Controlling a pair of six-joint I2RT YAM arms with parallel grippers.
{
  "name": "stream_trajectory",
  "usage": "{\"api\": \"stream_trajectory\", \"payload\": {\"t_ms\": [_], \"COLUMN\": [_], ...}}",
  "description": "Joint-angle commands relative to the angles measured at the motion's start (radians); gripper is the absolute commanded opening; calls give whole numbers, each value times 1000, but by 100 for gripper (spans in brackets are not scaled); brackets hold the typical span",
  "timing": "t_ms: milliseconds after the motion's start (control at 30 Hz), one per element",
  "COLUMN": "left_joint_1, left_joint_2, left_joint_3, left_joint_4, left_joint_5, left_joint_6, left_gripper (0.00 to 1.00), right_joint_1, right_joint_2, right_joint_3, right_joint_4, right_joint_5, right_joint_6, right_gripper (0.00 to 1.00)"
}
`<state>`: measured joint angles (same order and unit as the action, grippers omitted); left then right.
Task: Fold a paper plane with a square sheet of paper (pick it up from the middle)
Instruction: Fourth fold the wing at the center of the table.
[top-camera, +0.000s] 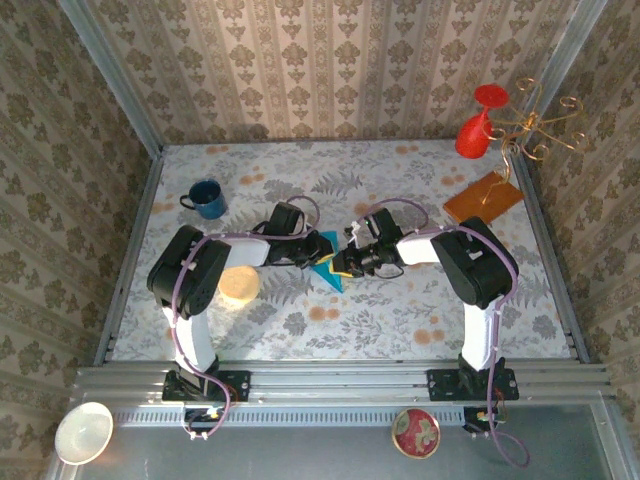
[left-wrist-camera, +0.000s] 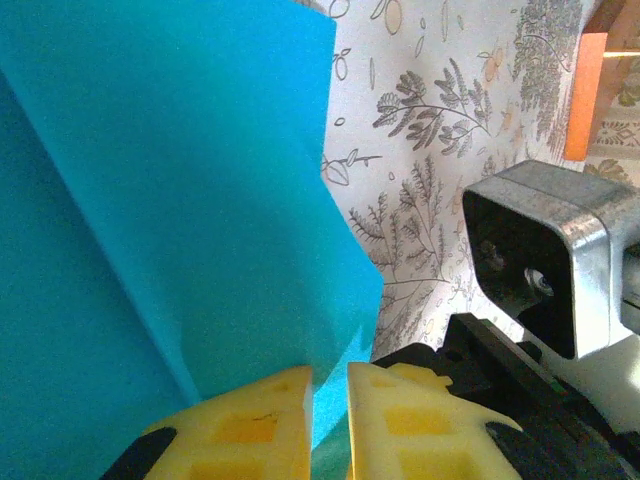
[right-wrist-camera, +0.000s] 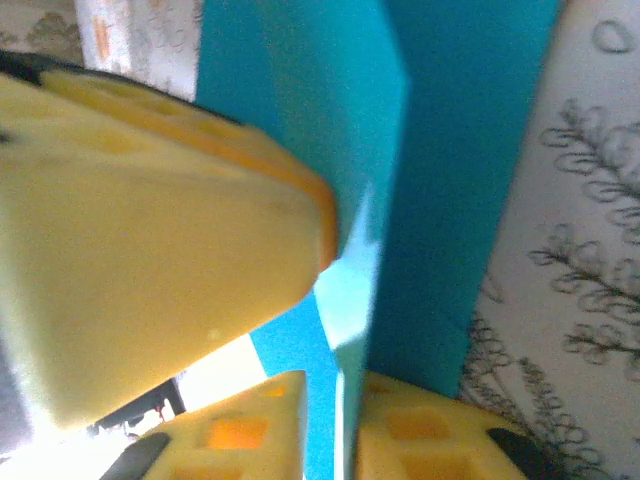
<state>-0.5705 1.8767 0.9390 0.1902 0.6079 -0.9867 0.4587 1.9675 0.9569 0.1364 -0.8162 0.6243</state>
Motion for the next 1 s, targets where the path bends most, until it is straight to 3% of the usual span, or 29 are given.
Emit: {"api": "stream_trajectory", "payload": {"t_ms": [0,233,400,667,967], "left_joint_1": [-5,-3,-3,-3,-3], "left_joint_2": [17,21,24,31,33], "left_joint_3": [26,35,40,44,33], "left_joint_4": [-34,-48,-49,-55,-55], "left_joint_5": [11,4,5,3,-7], "left_joint_6": [19,21,19,16,6], "left_gripper": [17,17,17,17,17], "right_joint_1": [-9,-11,-21,-5,66], "right_joint_2": [-34,-110,-189,-238,-181], "right_joint_3": [-39,-61,-100,-99,-53], "right_joint_4": [-40,-68,-95,-115,-118], "right_joint_5": [23,54,117,138,132], "right_joint_6": [0,26,29,-6,-9], "right_gripper": [27,37,37,23,19]}}
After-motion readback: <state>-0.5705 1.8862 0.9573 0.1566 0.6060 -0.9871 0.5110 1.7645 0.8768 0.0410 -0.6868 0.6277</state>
